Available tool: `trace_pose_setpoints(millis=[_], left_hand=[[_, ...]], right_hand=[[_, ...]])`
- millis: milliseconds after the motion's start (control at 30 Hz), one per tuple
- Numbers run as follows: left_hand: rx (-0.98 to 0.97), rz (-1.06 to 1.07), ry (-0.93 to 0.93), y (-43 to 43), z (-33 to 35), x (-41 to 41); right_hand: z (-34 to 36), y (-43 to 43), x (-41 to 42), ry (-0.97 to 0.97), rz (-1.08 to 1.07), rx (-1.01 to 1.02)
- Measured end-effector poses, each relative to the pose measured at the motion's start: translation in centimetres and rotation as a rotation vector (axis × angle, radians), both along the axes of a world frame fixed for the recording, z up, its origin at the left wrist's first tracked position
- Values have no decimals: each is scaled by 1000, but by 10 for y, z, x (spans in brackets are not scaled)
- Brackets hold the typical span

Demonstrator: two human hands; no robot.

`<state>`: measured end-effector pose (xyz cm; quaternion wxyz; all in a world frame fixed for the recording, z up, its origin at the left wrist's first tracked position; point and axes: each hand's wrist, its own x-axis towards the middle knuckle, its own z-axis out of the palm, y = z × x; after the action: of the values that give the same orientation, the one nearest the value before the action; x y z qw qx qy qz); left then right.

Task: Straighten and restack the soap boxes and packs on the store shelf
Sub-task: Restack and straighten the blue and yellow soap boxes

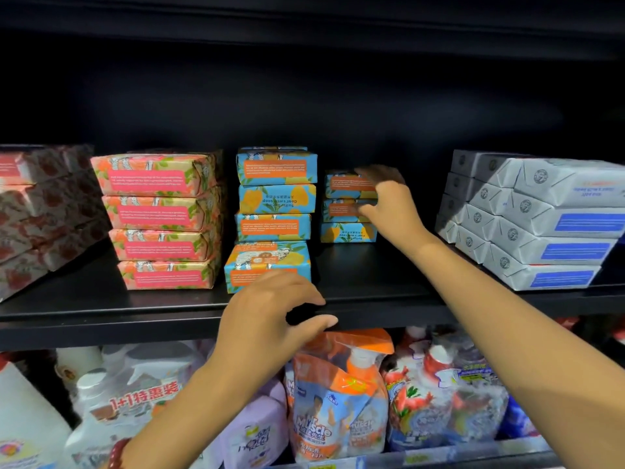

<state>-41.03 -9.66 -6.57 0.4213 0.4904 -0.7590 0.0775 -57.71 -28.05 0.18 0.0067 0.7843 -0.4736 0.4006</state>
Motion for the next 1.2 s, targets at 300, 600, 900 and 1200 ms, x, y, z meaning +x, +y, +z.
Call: trace_pose_setpoints(millis=[300,600,900,1200], left_hand=[[-3,22,11,2,0,-2],[145,-110,416,5,10,1],[474,-414,900,10,46,-11],[225,-352,794,16,47,0]], right_hand=[[-3,8,-4,-46,62,-196],[-22,93,-34,-164,161,-479],[-46,153,-8,-109,296,-900],[-23,163,-24,-243,385,-397]])
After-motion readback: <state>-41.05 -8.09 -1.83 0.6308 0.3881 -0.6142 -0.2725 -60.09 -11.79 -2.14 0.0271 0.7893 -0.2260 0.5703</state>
